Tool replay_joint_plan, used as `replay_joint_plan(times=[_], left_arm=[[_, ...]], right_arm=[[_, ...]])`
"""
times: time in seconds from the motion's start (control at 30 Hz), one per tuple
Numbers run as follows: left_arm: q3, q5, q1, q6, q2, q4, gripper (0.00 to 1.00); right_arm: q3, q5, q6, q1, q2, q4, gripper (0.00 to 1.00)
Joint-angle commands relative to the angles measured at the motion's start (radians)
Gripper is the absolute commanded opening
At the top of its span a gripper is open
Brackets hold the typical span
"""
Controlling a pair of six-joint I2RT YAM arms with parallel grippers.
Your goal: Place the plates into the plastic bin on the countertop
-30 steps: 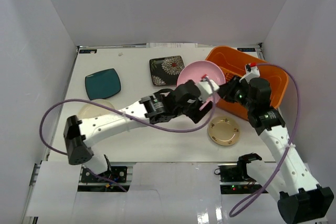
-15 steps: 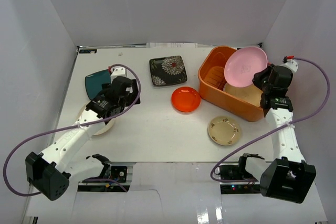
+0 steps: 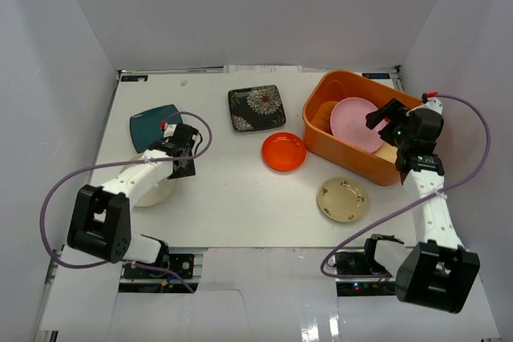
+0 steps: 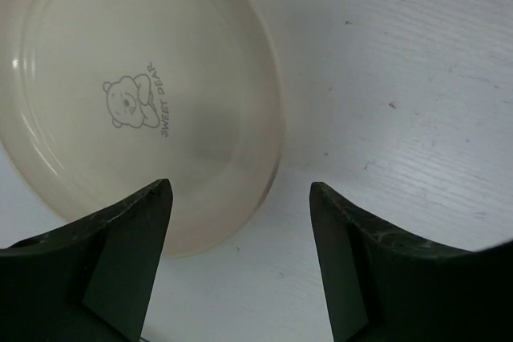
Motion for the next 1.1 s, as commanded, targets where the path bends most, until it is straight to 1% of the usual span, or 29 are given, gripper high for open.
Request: replay_joint_plan(times=[0.0,0.07,0.13,0.17,0.2,0.23,0.27,0.3,0.37,0.4,0.43,0.47,0.5,0.57,0.6,0.63,0.67,0.7,0.73,0.8,0.87,0.9,0.93,0.97,1.0,1.03,1.07], left_arm=[[0.028,0.064,0.039,0.002,0.066,0.031,0.78],[0.039,0.063,0.059,0.007,0.115,0.052,0.75],[0.045,0.061,0.072,0.011,0.157,0.062,0.71],[0.053,0.083,0.085,0.013,0.174,0.062,0.68],[0.056,0.092,0.088,0.014,0.188,0.062,0.61],[0.058,0.101,0.088,0.014,0.208,0.062,0.57],[0.059,0.126,0.088,0.016,0.214,0.068,0.51],[0.058,0.133,0.088,0.017,0.219,0.072,0.37],[0.058,0.144,0.088,0.02,0.227,0.075,0.22],[0.056,0.158,0.088,0.023,0.225,0.077,0.09],[0.055,0.17,0.088,0.028,0.221,0.079,0.02],[0.052,0.186,0.088,0.033,0.209,0.083,0.0],[0.048,0.199,0.088,0.042,0.199,0.085,0.0],[0.035,0.239,0.076,0.05,0.172,0.094,0.0],[0.029,0.245,0.066,0.053,0.137,0.095,0.0],[0.019,0.247,0.053,0.053,0.117,0.097,0.0],[0.018,0.247,0.018,0.051,0.097,0.094,0.0],[0.016,0.246,-0.003,0.042,0.051,0.091,0.0],[0.018,0.249,-0.05,0.036,0.026,0.088,0.0],[0.028,0.249,-0.099,0.017,-0.035,0.085,0.0],[0.071,0.256,-0.173,-0.007,-0.061,0.082,0.0],[0.093,0.258,-0.196,-0.012,-0.068,0.082,0.0],[0.113,0.253,-0.248,-0.015,-0.066,0.08,0.0],[0.157,0.236,-0.279,-0.015,-0.062,0.082,0.0],[0.177,0.227,-0.308,-0.013,-0.054,0.082,0.0],[0.195,0.218,-0.369,-0.007,-0.042,0.085,0.0],[0.223,0.198,-0.401,0.01,-0.037,0.088,0.0]], right_arm=[[0.02,-0.149,-0.005,0.051,-0.153,0.063,0.92],[-0.012,-0.17,-0.002,0.104,-0.229,0.094,0.89],[-0.04,-0.178,0.007,0.221,-0.269,0.105,0.88],[-0.053,-0.175,0.012,0.256,-0.298,0.114,0.87],[-0.084,-0.164,0.021,0.331,-0.31,0.122,0.87],[-0.101,-0.161,0.029,0.371,-0.321,0.131,0.85],[-0.115,-0.142,0.033,0.405,-0.339,0.137,0.84],[-0.135,-0.125,0.033,0.469,-0.347,0.131,0.81],[-0.15,-0.094,0.009,0.523,-0.366,0.105,0.77],[-0.158,-0.08,-0.002,0.562,-0.37,0.078,0.74],[-0.181,-0.075,-0.006,0.58,-0.373,0.05,0.72],[-0.196,-0.072,-0.019,0.595,-0.378,0.031,0.69],[-0.216,-0.063,-0.019,0.626,-0.38,0.025,0.6],[-0.293,-0.043,-0.002,0.655,-0.387,0.036,0.55],[-0.325,-0.023,0.038,0.686,-0.389,0.053,0.47],[-0.358,-0.016,0.064,0.701,-0.39,0.068,0.45],[-0.421,0.004,0.084,0.736,-0.393,0.139,0.43],[-0.443,0.023,0.119,0.752,-0.395,0.161,0.4],[-0.46,0.044,0.13,0.766,-0.396,0.181,0.36],[-0.48,0.11,0.139,0.79,-0.409,0.185,0.34],[-0.466,0.119,0.135,0.792,-0.418,0.18,0.34],[-0.454,0.112,0.13,0.792,-0.415,0.18,0.4],[-0.437,0.098,0.127,0.792,-0.407,0.182,0.47],[-0.417,0.052,0.124,0.792,-0.381,0.182,0.54],[-0.365,0.035,0.118,0.792,-0.366,0.177,0.68],[-0.339,0.026,0.107,0.794,-0.337,0.171,0.73],[-0.315,0.017,0.101,0.792,-0.324,0.168,0.77]])
